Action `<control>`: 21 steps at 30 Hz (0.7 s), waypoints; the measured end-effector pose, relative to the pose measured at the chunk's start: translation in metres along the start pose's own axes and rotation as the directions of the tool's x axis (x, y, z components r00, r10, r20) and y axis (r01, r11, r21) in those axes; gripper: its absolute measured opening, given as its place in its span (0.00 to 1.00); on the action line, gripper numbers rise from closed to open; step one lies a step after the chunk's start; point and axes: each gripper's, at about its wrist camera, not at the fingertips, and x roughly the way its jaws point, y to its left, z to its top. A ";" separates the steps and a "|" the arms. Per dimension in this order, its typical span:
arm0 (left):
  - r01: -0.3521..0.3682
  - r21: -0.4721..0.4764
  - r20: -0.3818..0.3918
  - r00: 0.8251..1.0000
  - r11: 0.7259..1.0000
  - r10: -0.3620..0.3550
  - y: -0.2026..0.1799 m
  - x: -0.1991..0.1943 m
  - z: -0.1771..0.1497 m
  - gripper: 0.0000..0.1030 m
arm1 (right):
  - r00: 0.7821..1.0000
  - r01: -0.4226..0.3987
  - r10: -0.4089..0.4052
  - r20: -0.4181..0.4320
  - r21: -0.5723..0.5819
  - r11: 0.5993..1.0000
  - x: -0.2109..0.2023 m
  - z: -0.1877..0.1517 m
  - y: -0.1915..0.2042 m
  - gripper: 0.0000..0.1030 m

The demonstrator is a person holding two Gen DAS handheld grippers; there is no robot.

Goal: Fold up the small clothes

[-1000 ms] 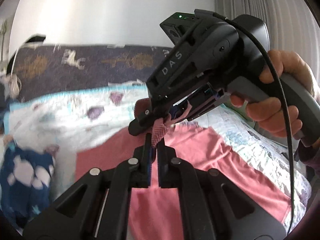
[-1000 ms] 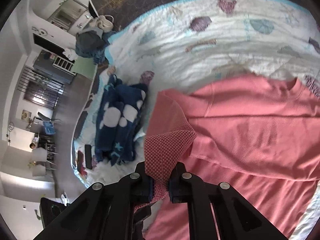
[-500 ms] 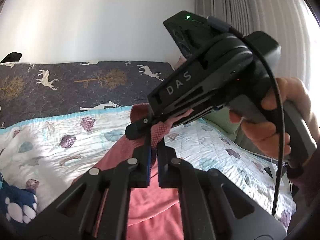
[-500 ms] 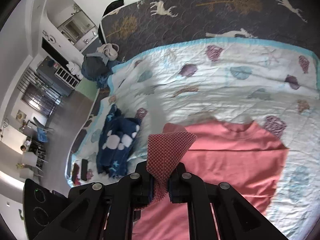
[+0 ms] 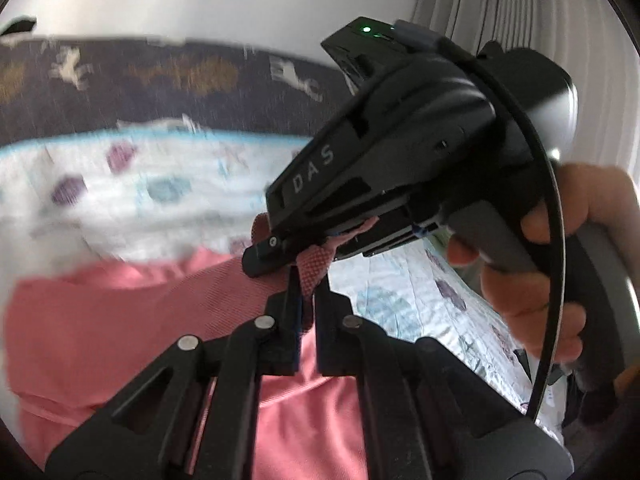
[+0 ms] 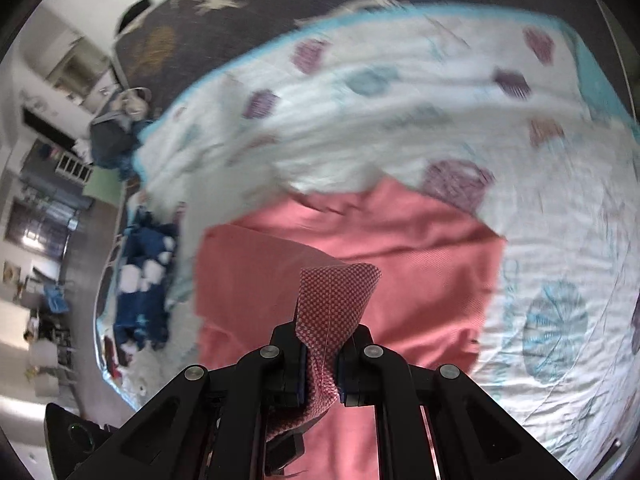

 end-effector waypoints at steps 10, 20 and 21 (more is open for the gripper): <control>0.033 -0.185 -0.196 0.978 0.982 -0.070 0.015 0.054 -0.034 0.45 | 0.998 0.058 -0.058 0.003 -0.004 0.998 0.060 -0.006 -0.060 0.13; 0.030 -0.223 -0.185 0.980 0.974 -0.072 0.057 0.002 -0.026 0.54 | 0.887 0.462 -0.457 0.070 -0.095 0.882 0.056 -0.019 -0.073 0.49; 0.019 -0.228 -0.174 0.983 0.973 -0.060 0.066 -0.004 -0.021 0.57 | 0.863 0.503 -0.496 0.093 -0.085 0.860 0.049 -0.020 -0.073 0.49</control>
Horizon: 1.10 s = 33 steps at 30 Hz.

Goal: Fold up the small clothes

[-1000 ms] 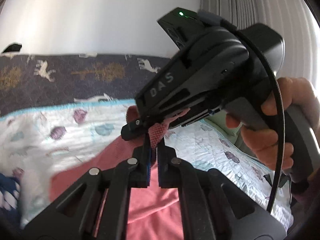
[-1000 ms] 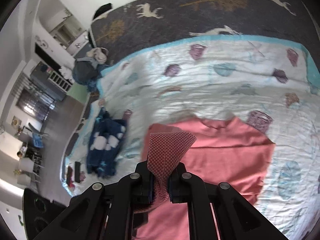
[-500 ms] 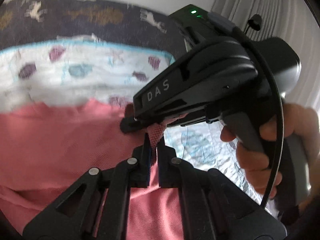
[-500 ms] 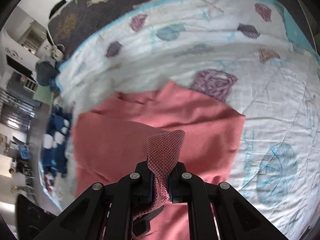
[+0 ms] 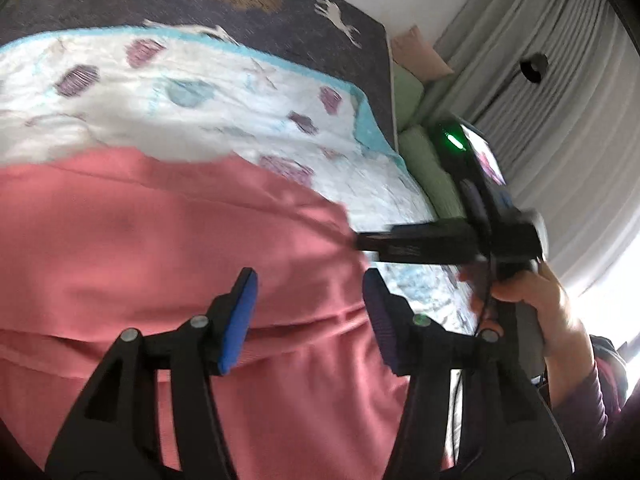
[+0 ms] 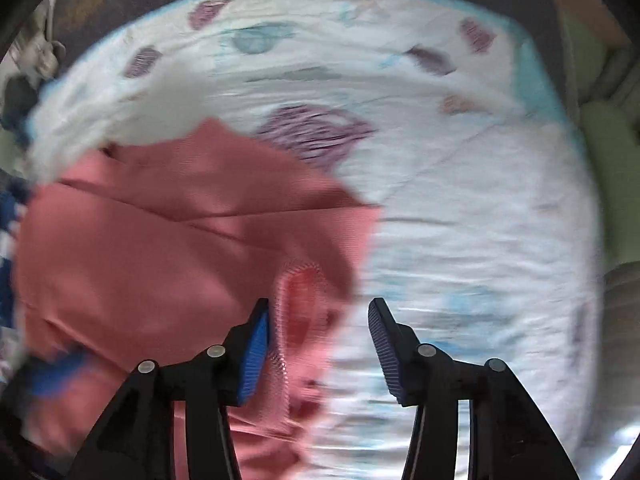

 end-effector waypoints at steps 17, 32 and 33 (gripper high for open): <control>-0.253 -0.104 -0.072 0.966 0.962 0.247 0.128 -0.019 -0.007 0.62 | 0.863 -0.505 0.495 0.100 0.149 0.850 0.015 -0.045 -0.007 0.53; -0.187 -0.066 -0.110 0.978 0.980 0.179 0.105 -0.226 -0.115 0.80 | 0.864 -0.362 0.359 0.354 -0.059 0.930 -0.209 -0.246 -0.040 0.81; -0.162 -0.080 -0.121 0.981 0.983 0.152 0.104 -0.230 -0.126 0.80 | 0.867 -0.387 0.379 0.325 -0.041 0.921 -0.207 -0.264 -0.040 0.81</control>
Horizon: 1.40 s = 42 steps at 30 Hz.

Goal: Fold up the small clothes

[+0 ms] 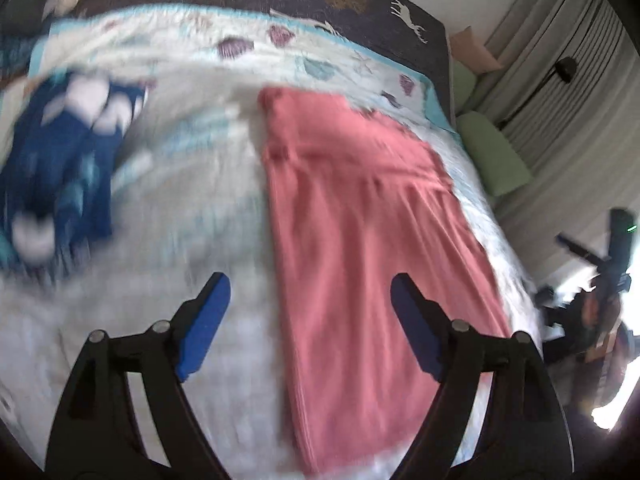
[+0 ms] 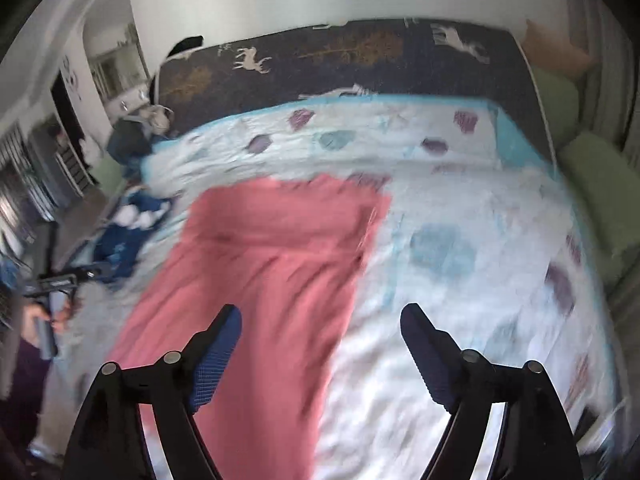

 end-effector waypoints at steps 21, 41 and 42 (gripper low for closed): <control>0.432 -0.478 0.011 0.874 0.765 -0.486 0.052 0.030 -0.106 0.80 | 0.916 -0.314 0.399 -0.045 0.538 0.782 0.068 -0.158 -0.035 0.81; 0.458 -0.307 0.065 0.884 0.834 -0.462 0.033 0.033 -0.111 0.06 | 0.896 -0.316 0.442 -0.037 0.645 0.696 0.081 -0.163 -0.048 0.06; 0.460 -0.300 0.069 0.884 0.836 -0.462 0.032 0.031 -0.107 0.06 | 0.893 -0.325 0.450 -0.033 0.644 0.693 0.080 -0.160 -0.048 0.06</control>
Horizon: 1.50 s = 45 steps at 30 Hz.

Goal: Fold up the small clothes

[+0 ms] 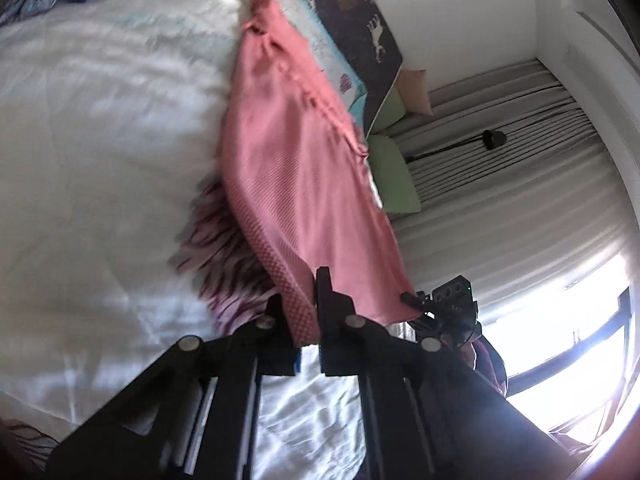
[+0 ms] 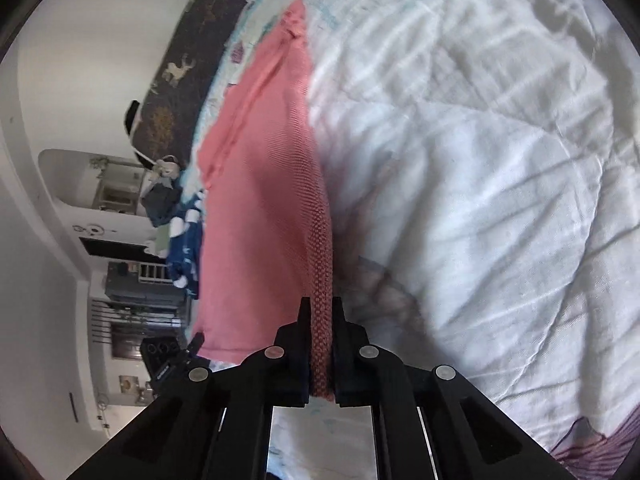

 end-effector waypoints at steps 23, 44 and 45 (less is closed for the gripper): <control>0.193 -0.033 0.189 0.965 0.981 -0.184 -0.044 0.021 0.180 0.06 | 0.981 -0.167 0.174 0.092 -0.076 0.983 0.009 0.158 0.125 0.05; 0.158 -0.293 0.229 0.969 0.943 -0.091 0.017 0.118 0.303 0.06 | 0.994 -0.062 0.053 0.091 0.105 0.993 0.110 0.356 0.087 0.06; 0.142 -0.315 0.226 0.971 0.938 -0.071 0.022 0.122 0.305 0.10 | 0.996 -0.036 0.027 0.088 0.102 0.994 0.116 0.360 0.084 0.07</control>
